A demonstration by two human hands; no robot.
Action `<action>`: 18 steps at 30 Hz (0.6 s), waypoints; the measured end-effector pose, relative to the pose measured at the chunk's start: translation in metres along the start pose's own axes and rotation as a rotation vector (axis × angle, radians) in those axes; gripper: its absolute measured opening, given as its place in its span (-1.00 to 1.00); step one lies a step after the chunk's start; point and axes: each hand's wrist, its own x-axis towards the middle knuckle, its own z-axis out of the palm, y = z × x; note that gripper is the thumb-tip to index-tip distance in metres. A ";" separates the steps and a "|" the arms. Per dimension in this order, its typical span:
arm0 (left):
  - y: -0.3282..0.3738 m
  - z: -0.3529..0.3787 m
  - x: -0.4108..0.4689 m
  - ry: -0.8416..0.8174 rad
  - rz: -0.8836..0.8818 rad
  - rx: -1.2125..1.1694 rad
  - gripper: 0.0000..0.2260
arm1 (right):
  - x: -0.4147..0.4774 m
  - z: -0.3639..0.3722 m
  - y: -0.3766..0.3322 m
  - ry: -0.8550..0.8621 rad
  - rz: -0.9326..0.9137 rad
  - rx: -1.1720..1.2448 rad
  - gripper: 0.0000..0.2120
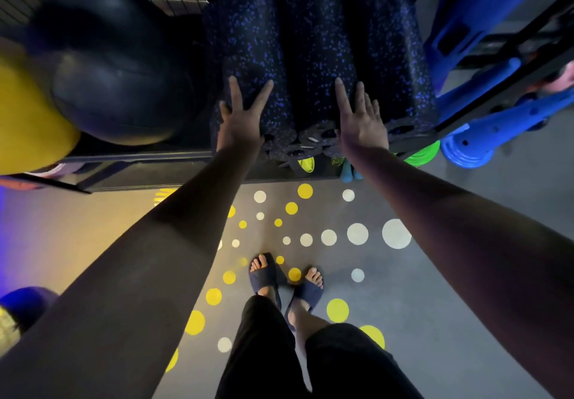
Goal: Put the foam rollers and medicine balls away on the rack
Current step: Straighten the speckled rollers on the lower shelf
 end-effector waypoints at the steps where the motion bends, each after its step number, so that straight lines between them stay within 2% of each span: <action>1: 0.001 -0.003 0.001 -0.029 -0.010 0.014 0.01 | 0.000 -0.003 0.000 -0.034 0.000 -0.021 -0.17; 3: 0.003 -0.014 -0.002 -0.103 -0.037 0.033 0.10 | -0.003 -0.014 -0.002 -0.124 0.020 -0.040 -0.09; 5: 0.006 -0.031 -0.014 -0.090 0.000 0.022 0.16 | -0.007 -0.036 -0.012 -0.082 0.011 -0.036 -0.02; 10: -0.005 -0.077 -0.103 0.203 -0.047 -0.456 -0.07 | -0.049 -0.093 -0.054 0.027 -0.115 0.133 -0.03; 12: -0.021 -0.094 -0.147 0.229 -0.077 -0.479 -0.20 | -0.070 -0.106 -0.078 -0.011 -0.133 0.173 -0.03; 15: -0.055 -0.113 -0.192 0.271 -0.019 -0.385 -0.46 | -0.093 -0.116 -0.121 -0.113 -0.160 0.226 -0.02; 16: -0.067 -0.119 -0.200 0.286 -0.020 -0.365 -0.46 | -0.097 -0.119 -0.137 -0.135 -0.186 0.245 -0.03; 18: -0.084 -0.140 -0.209 0.269 -0.105 -0.427 -0.28 | -0.100 -0.125 -0.167 -0.128 -0.249 0.263 -0.07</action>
